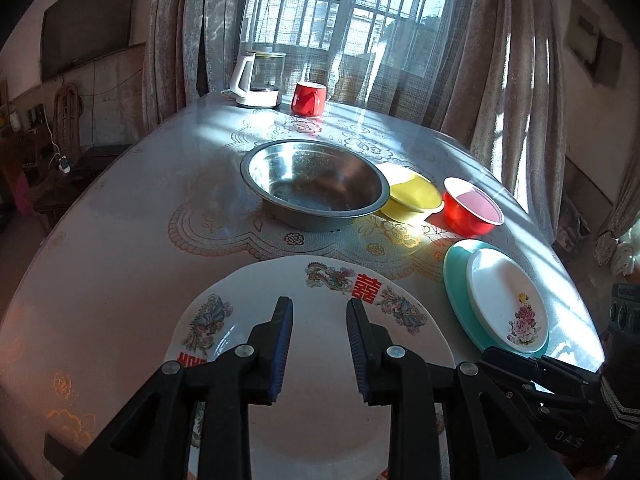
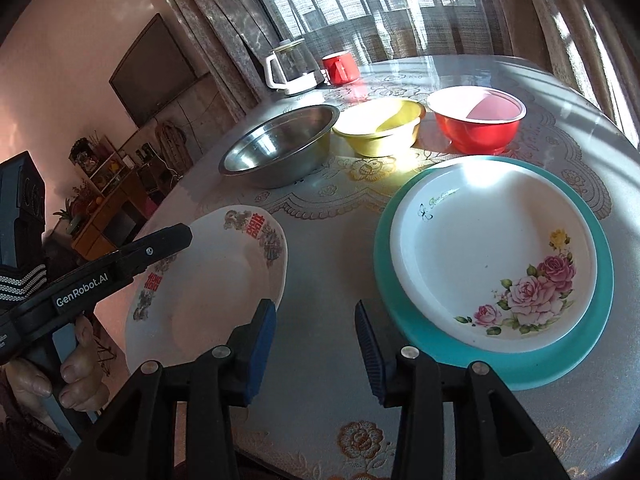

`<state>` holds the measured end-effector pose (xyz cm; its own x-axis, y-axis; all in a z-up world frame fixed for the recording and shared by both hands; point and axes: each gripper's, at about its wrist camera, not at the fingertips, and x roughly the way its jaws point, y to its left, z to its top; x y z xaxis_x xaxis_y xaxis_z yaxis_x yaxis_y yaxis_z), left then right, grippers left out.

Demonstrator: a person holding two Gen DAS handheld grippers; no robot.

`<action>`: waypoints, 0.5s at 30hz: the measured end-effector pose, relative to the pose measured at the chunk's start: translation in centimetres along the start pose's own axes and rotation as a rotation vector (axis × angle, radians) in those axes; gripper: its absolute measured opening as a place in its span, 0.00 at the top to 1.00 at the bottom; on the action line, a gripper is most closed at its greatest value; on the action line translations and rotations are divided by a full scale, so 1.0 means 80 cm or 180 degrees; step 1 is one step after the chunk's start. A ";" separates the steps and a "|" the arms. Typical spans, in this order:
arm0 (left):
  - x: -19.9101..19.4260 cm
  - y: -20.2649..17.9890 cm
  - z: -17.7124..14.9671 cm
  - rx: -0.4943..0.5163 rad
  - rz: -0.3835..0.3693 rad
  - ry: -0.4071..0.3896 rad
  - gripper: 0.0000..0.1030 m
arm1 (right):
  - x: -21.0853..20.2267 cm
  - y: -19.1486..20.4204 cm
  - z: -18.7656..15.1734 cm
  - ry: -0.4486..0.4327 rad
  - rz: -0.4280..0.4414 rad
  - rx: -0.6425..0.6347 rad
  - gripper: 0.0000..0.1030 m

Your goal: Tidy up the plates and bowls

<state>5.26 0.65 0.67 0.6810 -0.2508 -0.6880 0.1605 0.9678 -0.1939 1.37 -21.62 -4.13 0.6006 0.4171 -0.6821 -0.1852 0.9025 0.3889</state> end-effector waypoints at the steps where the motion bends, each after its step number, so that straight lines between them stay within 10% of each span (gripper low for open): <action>1: -0.002 0.012 0.000 -0.0067 0.0016 0.0000 0.72 | 0.003 0.002 -0.001 0.0025 0.0037 0.0007 0.59; 10: -0.018 0.119 -0.016 -0.0607 0.0292 -0.0040 0.72 | 0.027 0.016 -0.008 0.0188 0.0194 -0.0005 0.59; 15: -0.016 0.141 -0.030 -0.0681 -0.0011 -0.0036 0.71 | 0.034 0.012 -0.011 0.0239 0.0266 0.0080 0.59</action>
<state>4.48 11.86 -2.27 0.6890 -0.2527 -0.6793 0.0083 0.9400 -0.3412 2.19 -19.51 -6.17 0.5238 0.4985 -0.6908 -0.2120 0.8617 0.4610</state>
